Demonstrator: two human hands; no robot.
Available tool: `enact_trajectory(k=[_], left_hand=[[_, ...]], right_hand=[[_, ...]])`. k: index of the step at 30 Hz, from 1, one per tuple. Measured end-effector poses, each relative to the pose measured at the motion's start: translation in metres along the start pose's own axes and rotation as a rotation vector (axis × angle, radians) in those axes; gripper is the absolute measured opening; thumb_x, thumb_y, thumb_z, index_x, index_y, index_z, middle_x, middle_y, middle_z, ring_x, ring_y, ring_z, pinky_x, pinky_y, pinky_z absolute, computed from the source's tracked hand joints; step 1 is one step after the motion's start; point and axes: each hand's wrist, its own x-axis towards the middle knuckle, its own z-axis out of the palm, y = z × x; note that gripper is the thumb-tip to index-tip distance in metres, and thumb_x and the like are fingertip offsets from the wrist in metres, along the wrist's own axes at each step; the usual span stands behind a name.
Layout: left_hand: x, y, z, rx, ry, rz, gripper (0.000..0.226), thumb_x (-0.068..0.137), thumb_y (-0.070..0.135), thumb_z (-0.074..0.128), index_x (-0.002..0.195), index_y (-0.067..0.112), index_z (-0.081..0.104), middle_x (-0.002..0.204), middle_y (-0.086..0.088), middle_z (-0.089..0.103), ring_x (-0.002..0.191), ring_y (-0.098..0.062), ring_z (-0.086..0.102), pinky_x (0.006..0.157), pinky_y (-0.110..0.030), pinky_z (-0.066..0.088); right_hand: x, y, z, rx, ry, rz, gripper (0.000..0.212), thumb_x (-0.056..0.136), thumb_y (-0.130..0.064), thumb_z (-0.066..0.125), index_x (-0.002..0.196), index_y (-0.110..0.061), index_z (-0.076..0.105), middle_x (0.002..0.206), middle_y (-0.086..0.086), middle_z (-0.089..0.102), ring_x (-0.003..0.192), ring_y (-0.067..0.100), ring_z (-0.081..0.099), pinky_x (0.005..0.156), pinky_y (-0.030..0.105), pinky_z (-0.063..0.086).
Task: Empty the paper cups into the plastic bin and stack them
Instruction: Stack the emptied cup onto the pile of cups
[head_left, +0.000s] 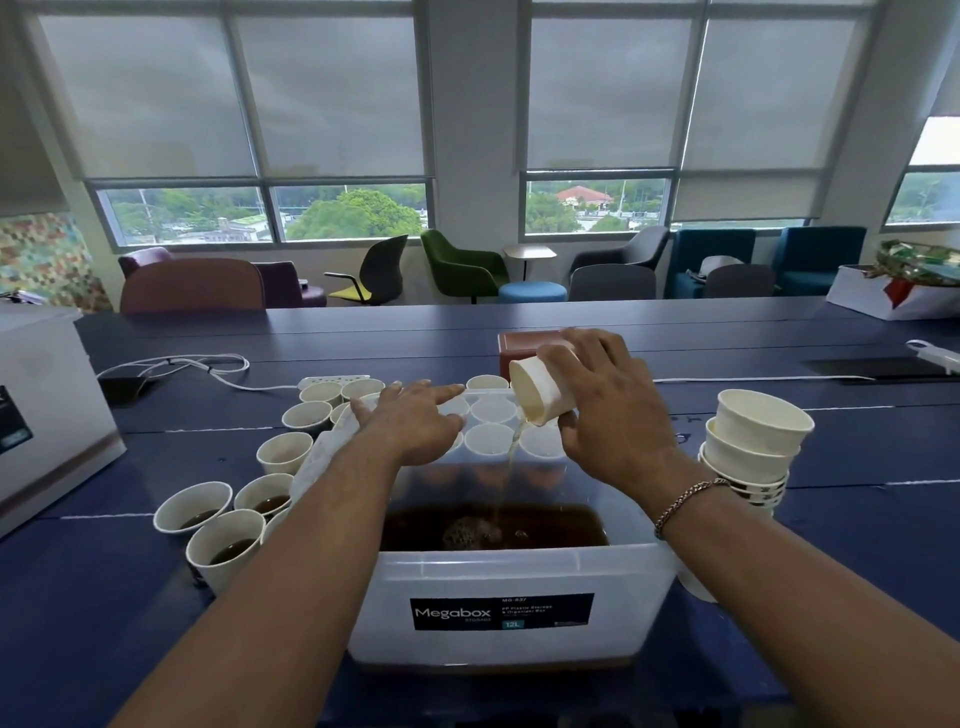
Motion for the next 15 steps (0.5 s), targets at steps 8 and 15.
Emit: enact_trajectory(k=[8, 15], left_hand=[[0.0, 0.0, 0.0, -0.03, 0.002, -0.01, 0.048, 0.099, 0.052, 0.044, 0.146, 0.048, 0.035, 0.163, 0.005, 0.022, 0.151, -0.027, 0.013, 0.114, -0.07, -0.002], [-0.006, 0.041, -0.023, -0.469, 0.377, 0.086, 0.033, 0.104, 0.036, 0.04, 0.13, 0.03, 0.058, 0.137, 0.0, 0.059, 0.118, -0.023, 0.057, 0.104, -0.05, 0.045]], right_hand=[[0.001, -0.004, -0.004, -0.07, -0.047, -0.002, 0.076, 0.066, -0.03, 0.081, 0.132, -0.025, 0.043, 0.136, 0.008, 0.049, 0.124, 0.03, 0.044, 0.1, 0.046, 0.039], [0.013, 0.001, -0.02, 0.084, -0.125, 0.163, 0.069, 0.076, -0.055, 0.065, 0.135, -0.028, 0.038, 0.13, -0.001, 0.049, 0.114, 0.019, 0.044, 0.093, 0.038, 0.038]])
